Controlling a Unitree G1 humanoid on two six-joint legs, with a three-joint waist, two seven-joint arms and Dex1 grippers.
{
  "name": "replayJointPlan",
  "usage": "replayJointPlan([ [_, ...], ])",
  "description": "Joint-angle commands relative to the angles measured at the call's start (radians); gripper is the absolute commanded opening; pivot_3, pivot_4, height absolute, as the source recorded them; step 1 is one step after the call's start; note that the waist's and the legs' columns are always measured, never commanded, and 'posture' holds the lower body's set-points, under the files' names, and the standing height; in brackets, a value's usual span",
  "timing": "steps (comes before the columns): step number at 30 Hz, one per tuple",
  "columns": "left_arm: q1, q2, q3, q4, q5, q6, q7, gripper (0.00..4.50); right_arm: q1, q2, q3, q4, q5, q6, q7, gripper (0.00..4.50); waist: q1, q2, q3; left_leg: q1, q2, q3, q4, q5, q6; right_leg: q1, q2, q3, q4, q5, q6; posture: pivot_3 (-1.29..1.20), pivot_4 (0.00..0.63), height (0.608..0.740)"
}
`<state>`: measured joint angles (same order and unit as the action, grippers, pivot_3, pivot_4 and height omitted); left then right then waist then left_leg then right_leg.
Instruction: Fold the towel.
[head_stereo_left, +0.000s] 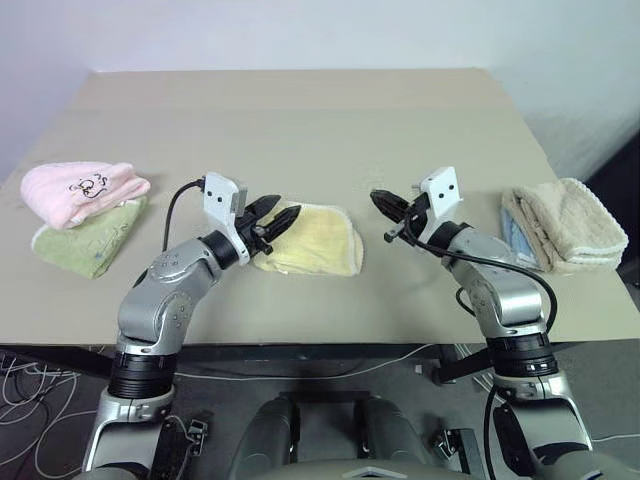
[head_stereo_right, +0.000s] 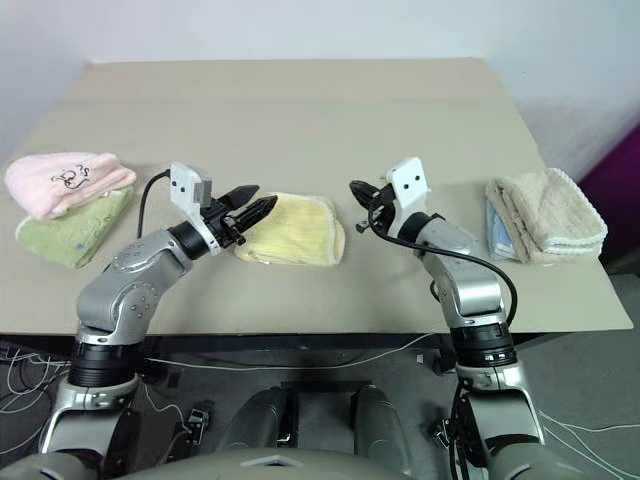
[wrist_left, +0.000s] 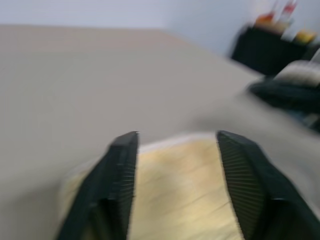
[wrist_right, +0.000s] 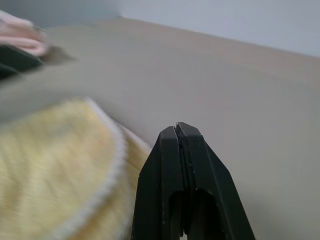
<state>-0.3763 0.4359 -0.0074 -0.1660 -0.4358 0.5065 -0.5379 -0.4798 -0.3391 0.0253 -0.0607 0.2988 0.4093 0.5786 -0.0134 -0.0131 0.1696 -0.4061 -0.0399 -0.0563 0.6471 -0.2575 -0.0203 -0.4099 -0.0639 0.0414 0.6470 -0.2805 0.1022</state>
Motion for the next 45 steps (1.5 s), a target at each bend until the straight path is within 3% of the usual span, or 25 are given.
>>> replayJointPlan([
  [1,0.018,-0.004,-0.042,0.043,0.069,-0.087,-0.038,1.05,-0.010,0.027,0.040,-0.023,0.010,0.028,0.013,0.00,0.000,0.000,0.000,0.000,0.000,0.000,0.000,0.000,0.000,0.000,0.000,0.000,0.000,0.000,0.000,0.00,0.150,0.740],
  [4,0.013,-0.021,-0.070,0.106,0.119,-0.129,-0.039,0.03,0.007,0.041,0.087,0.026,-0.011,0.022,0.038,0.00,0.002,0.000,0.000,0.000,0.000,-0.001,0.000,0.000,0.000,0.000,-0.001,0.000,0.000,0.000,0.000,0.00,0.150,0.740],
  [8,0.001,-0.037,-0.148,0.212,0.227,-0.174,-0.031,0.03,0.046,0.034,0.157,0.100,-0.072,-0.012,0.063,0.00,0.003,0.000,0.000,0.000,-0.001,-0.001,0.000,0.000,0.000,0.000,-0.001,-0.001,0.000,0.000,0.000,0.00,0.150,0.740],
  [13,0.000,-0.072,-0.148,0.264,0.263,-0.228,-0.025,0.03,0.066,0.034,0.170,0.133,-0.115,-0.036,0.049,0.00,0.003,0.000,-0.001,0.000,-0.001,-0.001,0.000,0.000,0.000,0.001,-0.001,-0.001,0.000,0.000,0.000,0.00,0.150,0.740],
  [18,-0.012,-0.124,-0.016,0.226,0.151,-0.226,-0.004,0.03,0.080,0.036,0.100,0.041,-0.069,-0.056,0.045,0.00,0.004,0.000,-0.001,0.000,-0.001,-0.001,0.001,0.000,0.000,0.001,-0.002,-0.001,0.000,0.000,0.000,0.00,0.150,0.740],
  [21,-0.020,-0.118,0.087,0.179,0.071,-0.200,0.000,0.03,0.088,0.009,0.025,-0.041,0.014,0.023,0.062,0.00,0.002,0.000,0.000,-0.001,-0.001,-0.001,0.001,0.000,0.000,-0.001,-0.002,-0.001,0.001,0.000,0.000,0.00,0.150,0.740],
  [24,-0.006,-0.051,0.132,0.176,0.086,-0.204,-0.009,0.00,0.098,-0.022,-0.056,-0.095,0.123,0.157,0.070,0.58,0.000,0.000,0.000,-0.002,0.000,-0.001,0.001,0.000,0.000,-0.002,-0.001,-0.001,0.001,0.000,0.000,0.00,0.150,0.740],
  [28,0.014,0.028,0.134,0.228,0.140,-0.243,-0.024,0.00,0.108,-0.056,-0.098,-0.128,0.249,0.341,0.094,1.88,0.001,0.000,0.000,-0.001,0.000,-0.001,0.000,0.000,0.000,-0.001,-0.001,0.000,0.001,0.000,0.000,0.00,0.150,0.740],
  [32,0.032,0.051,0.130,0.251,0.179,-0.263,-0.018,0.00,0.028,0.040,-0.248,-0.021,0.455,0.620,-0.037,3.23,0.001,0.000,0.000,-0.001,0.000,-0.001,0.000,0.000,0.000,-0.001,-0.003,0.000,0.001,0.000,0.000,0.00,0.150,0.740],
  [36,0.057,0.033,0.125,0.220,0.187,-0.264,-0.010,0.00,-0.018,0.084,-0.285,0.050,0.498,0.710,-0.100,4.48,0.001,0.000,0.000,-0.002,0.000,-0.001,0.000,0.000,0.000,-0.002,-0.003,0.000,0.000,0.000,0.000,0.00,0.150,0.740],
  [45,0.099,0.037,0.141,0.182,0.183,-0.259,-0.005,0.00,-0.053,0.102,-0.196,0.166,0.445,0.733,-0.104,4.48,-0.003,0.000,-0.001,-0.002,0.000,-0.001,0.000,0.000,0.000,-0.003,-0.003,0.001,0.001,0.000,0.000,0.00,0.150,0.740],
])
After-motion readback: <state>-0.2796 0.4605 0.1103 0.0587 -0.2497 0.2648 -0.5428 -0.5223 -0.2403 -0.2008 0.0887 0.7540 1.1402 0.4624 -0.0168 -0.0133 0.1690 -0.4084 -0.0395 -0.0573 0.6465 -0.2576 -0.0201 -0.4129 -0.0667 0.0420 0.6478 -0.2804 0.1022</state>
